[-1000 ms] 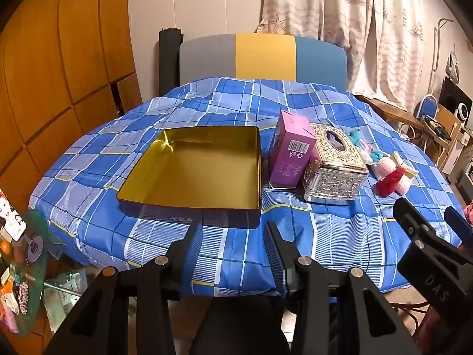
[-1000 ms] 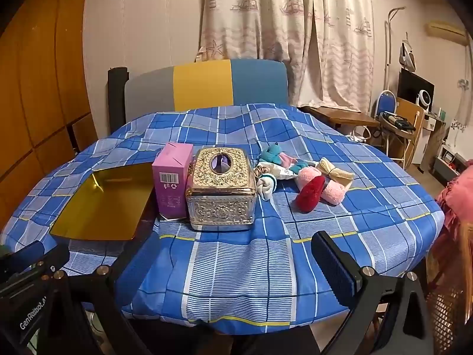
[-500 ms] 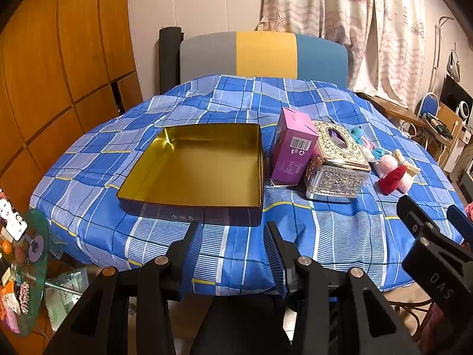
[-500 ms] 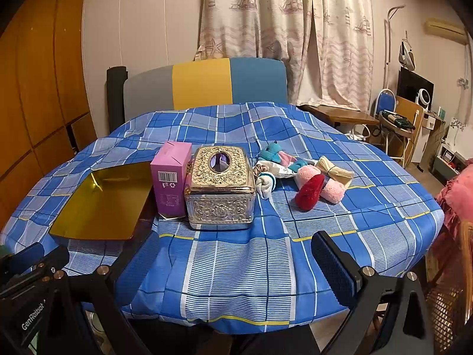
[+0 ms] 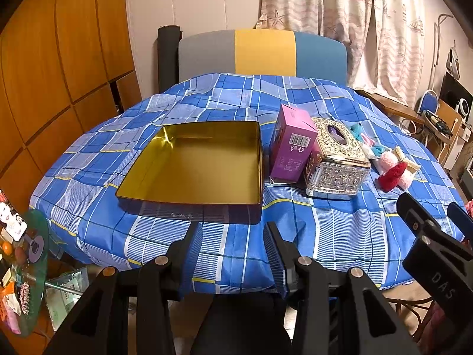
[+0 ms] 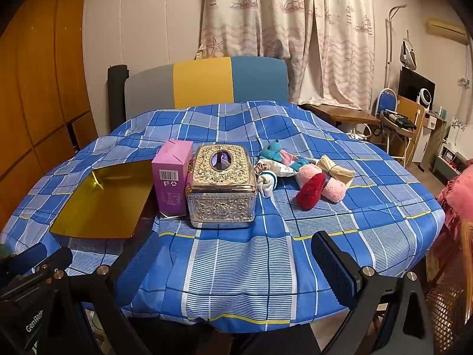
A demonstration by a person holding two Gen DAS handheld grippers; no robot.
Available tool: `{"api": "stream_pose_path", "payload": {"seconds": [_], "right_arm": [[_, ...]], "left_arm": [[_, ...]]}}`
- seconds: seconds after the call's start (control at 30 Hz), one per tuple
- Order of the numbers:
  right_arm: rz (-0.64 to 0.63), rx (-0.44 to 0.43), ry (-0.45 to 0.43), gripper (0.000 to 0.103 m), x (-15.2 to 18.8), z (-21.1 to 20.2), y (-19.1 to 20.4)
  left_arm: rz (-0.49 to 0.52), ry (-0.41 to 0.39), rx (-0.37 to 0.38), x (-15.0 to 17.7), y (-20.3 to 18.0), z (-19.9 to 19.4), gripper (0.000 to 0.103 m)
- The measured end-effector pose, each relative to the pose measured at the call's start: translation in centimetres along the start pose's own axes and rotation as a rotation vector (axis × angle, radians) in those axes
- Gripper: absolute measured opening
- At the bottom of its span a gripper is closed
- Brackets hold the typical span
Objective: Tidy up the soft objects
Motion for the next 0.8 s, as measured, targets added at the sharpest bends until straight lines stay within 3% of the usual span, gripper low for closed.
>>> {"api": "stream_pose_path", "payload": {"seconds": [0.8], "right_arm": [[-0.003,0.003,0.008,0.103,0.04,0.26,0.31]], "left_arm": [[0.007,0.013,0.001,0.03,-0.24,0.51,0.043]]}}
Point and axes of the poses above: each gripper's, at about its wrist camera, not at the fingertips, and z roughly the way its jaws point, y to its left, x to its underside, the point moved 5 cm from there along z, roughly the way its jaws point, and after that the axes turned 10 degrees about y, right-handed, at the moved point
